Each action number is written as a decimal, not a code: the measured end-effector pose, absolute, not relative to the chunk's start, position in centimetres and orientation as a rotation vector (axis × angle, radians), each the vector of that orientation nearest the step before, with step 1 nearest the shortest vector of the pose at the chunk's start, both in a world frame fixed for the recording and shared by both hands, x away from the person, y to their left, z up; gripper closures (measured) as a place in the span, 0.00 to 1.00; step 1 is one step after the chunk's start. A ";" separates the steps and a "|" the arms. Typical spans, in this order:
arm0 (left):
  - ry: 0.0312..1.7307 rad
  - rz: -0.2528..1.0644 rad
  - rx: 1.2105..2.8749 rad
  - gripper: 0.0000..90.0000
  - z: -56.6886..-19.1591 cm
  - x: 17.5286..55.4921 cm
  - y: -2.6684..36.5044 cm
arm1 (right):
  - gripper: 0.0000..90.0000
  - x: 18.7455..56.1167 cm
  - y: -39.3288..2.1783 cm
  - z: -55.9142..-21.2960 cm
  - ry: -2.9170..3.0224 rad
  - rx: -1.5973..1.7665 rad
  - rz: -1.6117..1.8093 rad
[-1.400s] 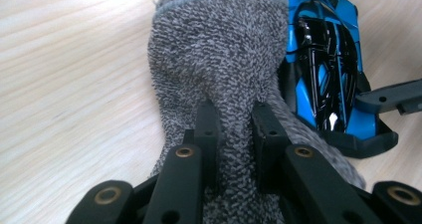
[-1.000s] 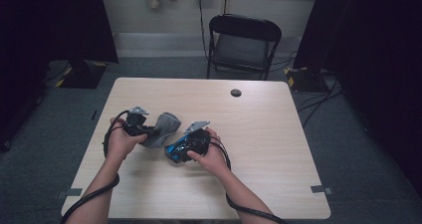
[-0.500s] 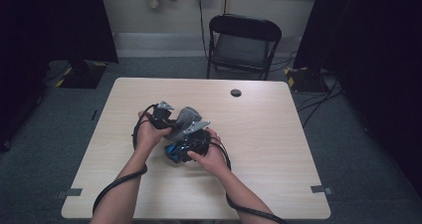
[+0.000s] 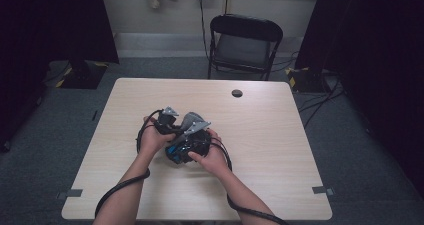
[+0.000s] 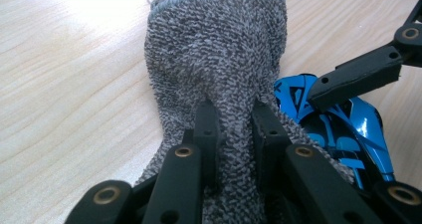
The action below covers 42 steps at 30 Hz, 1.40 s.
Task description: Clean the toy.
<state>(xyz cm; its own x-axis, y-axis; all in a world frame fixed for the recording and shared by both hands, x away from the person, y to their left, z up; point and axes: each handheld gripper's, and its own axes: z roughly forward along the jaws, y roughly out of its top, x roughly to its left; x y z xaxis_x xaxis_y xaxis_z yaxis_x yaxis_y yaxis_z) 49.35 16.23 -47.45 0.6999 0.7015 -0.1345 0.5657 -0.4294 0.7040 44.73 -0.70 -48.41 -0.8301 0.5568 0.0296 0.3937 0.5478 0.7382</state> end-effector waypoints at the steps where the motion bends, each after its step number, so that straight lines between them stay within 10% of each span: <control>1: 0.960 0.230 2.162 0.85 -47.4 49.3 16.3 | 0.03 44.7 -0.7 -48.4 2.576 0.800 1.150; 42: 1.021 0.144 2.149 0.85 -46.9 44.6 22.9 | 0.03 44.4 -0.4 -48.4 2.581 0.800 1.146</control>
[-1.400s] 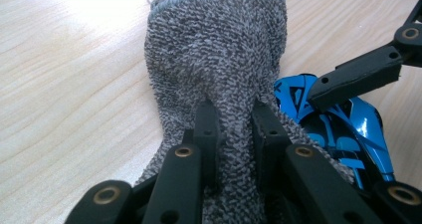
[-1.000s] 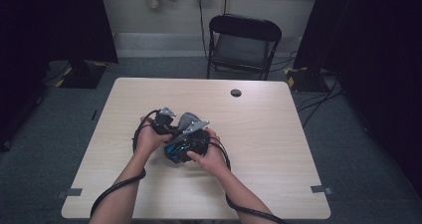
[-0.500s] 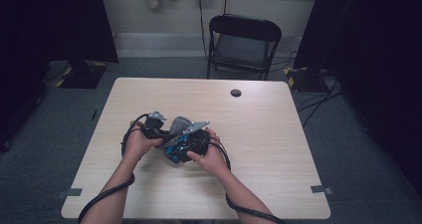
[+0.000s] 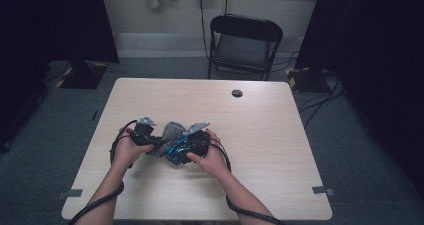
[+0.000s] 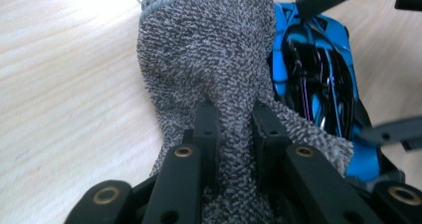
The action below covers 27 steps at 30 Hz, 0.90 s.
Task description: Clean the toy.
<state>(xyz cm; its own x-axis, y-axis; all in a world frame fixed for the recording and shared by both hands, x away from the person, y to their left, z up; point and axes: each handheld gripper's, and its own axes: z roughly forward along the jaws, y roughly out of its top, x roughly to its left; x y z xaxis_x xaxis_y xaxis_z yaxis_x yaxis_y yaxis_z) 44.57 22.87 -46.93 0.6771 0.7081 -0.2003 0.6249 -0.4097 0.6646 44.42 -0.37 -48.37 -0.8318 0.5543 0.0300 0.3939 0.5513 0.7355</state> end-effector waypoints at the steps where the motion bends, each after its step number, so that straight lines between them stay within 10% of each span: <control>1: 1.029 0.137 2.141 0.85 -46.9 44.4 23.1 | 0.03 44.4 -0.4 -48.3 2.585 0.802 1.141; 27: 1.043 0.230 2.109 0.83 -43.9 45.5 23.0 | 0.03 44.2 -0.5 -48.5 2.561 0.813 1.160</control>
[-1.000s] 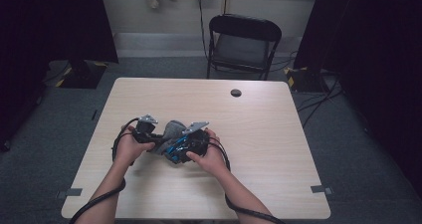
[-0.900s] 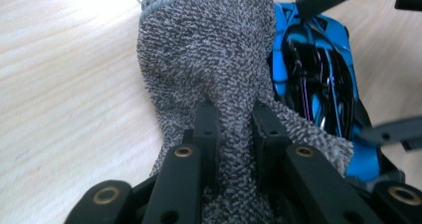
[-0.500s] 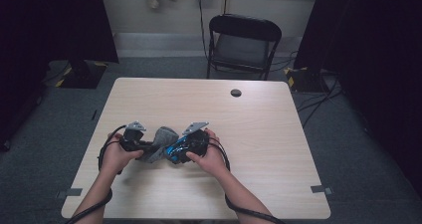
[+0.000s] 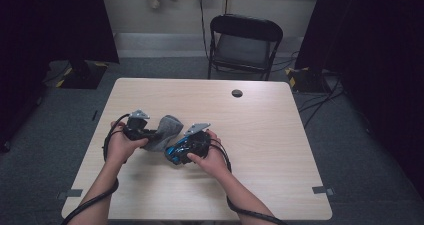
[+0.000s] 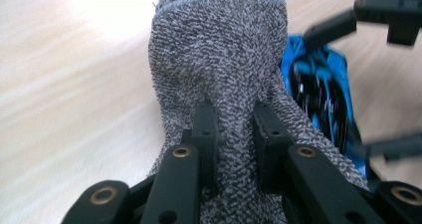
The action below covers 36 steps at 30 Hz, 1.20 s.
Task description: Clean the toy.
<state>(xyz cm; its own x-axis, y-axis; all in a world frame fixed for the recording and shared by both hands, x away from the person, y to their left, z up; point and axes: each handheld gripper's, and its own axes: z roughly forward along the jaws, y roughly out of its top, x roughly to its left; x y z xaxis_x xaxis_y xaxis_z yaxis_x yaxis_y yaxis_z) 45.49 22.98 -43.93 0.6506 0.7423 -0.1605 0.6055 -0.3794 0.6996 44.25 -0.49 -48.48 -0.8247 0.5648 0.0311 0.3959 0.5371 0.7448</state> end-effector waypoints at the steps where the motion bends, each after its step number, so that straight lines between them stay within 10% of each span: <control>1: 1.034 0.241 2.102 0.83 -43.9 46.2 22.0 | 0.03 44.2 -0.5 -48.5 2.559 0.811 1.163; 36: 0.997 0.221 2.183 0.84 -47.0 48.1 18.0 | 0.03 44.2 -0.5 -48.5 2.560 0.811 1.166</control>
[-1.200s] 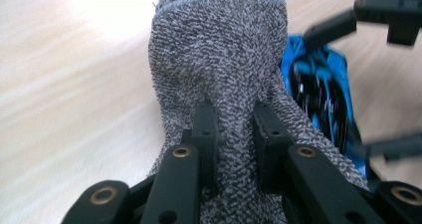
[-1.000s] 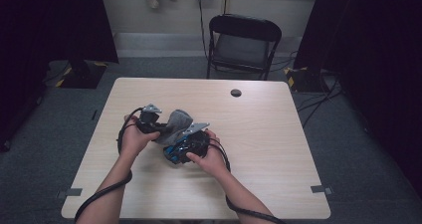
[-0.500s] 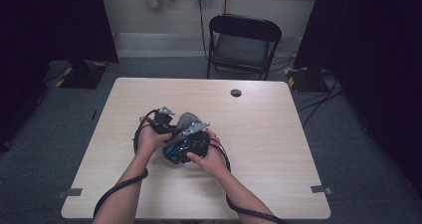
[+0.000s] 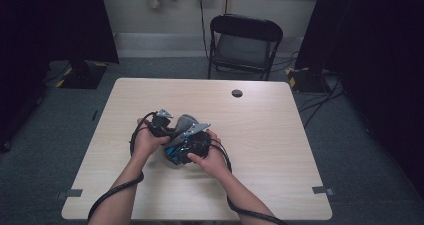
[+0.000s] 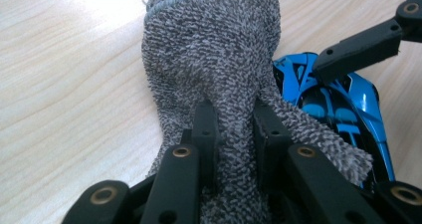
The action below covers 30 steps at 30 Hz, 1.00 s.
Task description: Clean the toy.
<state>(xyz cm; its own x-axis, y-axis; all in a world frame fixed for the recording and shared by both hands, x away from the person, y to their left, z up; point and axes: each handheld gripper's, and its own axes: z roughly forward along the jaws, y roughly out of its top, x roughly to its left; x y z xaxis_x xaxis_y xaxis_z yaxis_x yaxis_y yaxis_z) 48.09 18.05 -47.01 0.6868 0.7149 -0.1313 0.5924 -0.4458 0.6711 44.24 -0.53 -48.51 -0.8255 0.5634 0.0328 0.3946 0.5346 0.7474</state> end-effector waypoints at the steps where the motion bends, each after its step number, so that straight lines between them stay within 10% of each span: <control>1: 1.000 0.219 2.179 0.84 -47.0 48.0 18.1 | 0.03 44.2 -0.5 -48.5 2.560 0.811 1.166; 30: 1.025 0.173 2.184 0.84 -46.3 43.0 24.1 | 0.03 44.2 -0.6 -48.6 2.551 0.811 1.179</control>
